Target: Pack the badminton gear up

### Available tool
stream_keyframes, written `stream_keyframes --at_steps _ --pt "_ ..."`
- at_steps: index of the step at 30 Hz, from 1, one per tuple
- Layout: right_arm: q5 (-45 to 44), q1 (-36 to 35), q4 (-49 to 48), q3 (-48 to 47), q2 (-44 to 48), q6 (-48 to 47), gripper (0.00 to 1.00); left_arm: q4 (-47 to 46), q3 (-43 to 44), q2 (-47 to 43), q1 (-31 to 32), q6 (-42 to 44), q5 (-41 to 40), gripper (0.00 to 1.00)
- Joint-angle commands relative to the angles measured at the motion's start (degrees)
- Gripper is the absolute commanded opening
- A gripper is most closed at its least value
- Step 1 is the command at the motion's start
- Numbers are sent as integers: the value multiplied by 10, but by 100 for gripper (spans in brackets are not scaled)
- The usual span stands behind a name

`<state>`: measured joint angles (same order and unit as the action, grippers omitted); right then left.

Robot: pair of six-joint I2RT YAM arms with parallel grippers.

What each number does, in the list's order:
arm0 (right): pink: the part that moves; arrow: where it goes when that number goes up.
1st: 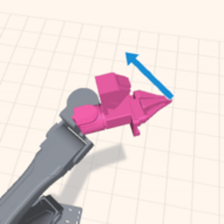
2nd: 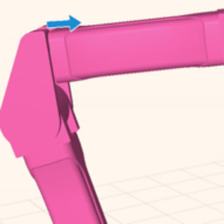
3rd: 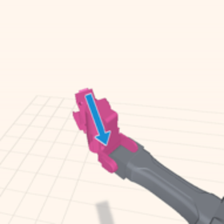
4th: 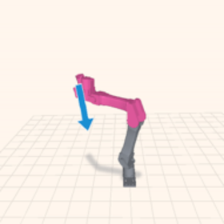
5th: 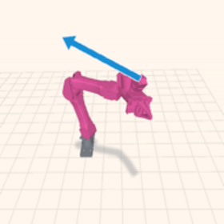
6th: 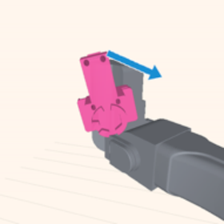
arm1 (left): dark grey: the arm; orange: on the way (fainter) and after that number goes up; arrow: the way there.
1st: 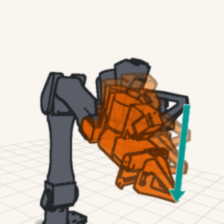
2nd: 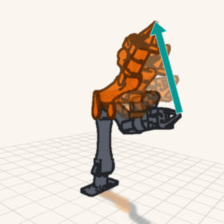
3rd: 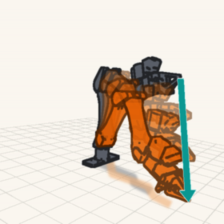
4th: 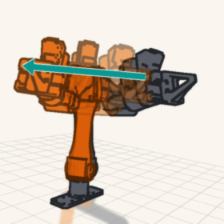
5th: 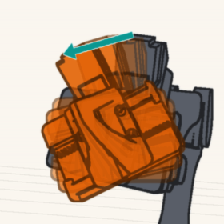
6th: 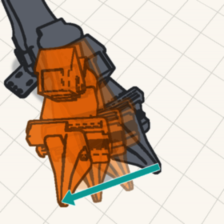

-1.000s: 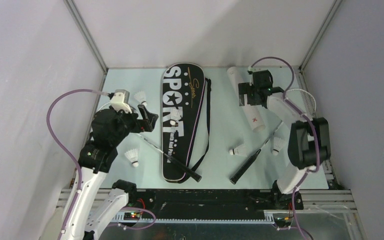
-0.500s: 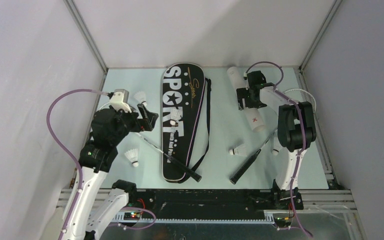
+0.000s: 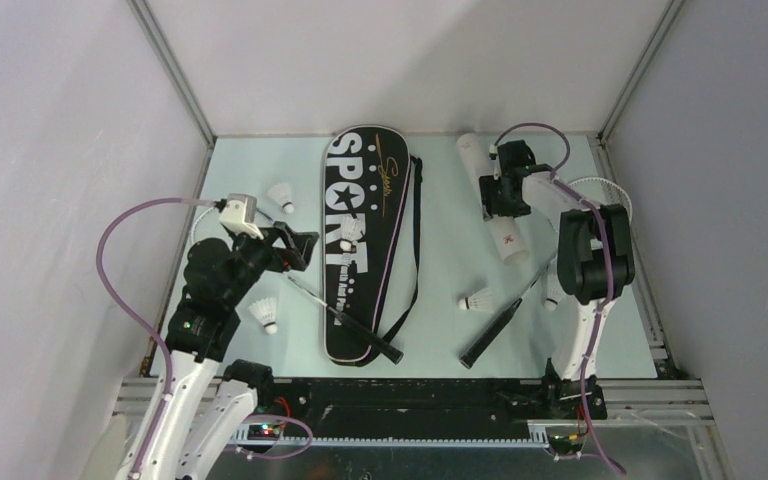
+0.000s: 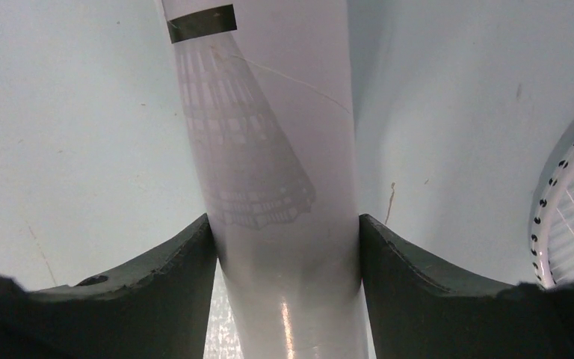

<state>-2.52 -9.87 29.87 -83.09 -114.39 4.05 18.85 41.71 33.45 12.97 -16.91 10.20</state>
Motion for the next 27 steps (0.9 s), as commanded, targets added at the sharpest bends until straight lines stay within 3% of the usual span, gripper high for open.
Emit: stream_keyframes --at_steps 1,6,14,21,24,27 --pt "35 2 16 -13 67 0 43 -81 -12 -16 -4 18 -9 95" --pt "76 1 30 19 141 15 40 -86 1 -20 17 48 -108 92" --pt "192 -20 21 100 290 58 38 -67 55 -5 181 232 -205 92" --pt "224 -56 33 142 409 88 36 -44 59 19 319 510 -195 89" --pt "247 -74 35 155 460 102 36 -41 46 41 408 651 -240 93" --pt "265 -108 39 175 493 107 36 -59 44 78 460 714 -269 98"
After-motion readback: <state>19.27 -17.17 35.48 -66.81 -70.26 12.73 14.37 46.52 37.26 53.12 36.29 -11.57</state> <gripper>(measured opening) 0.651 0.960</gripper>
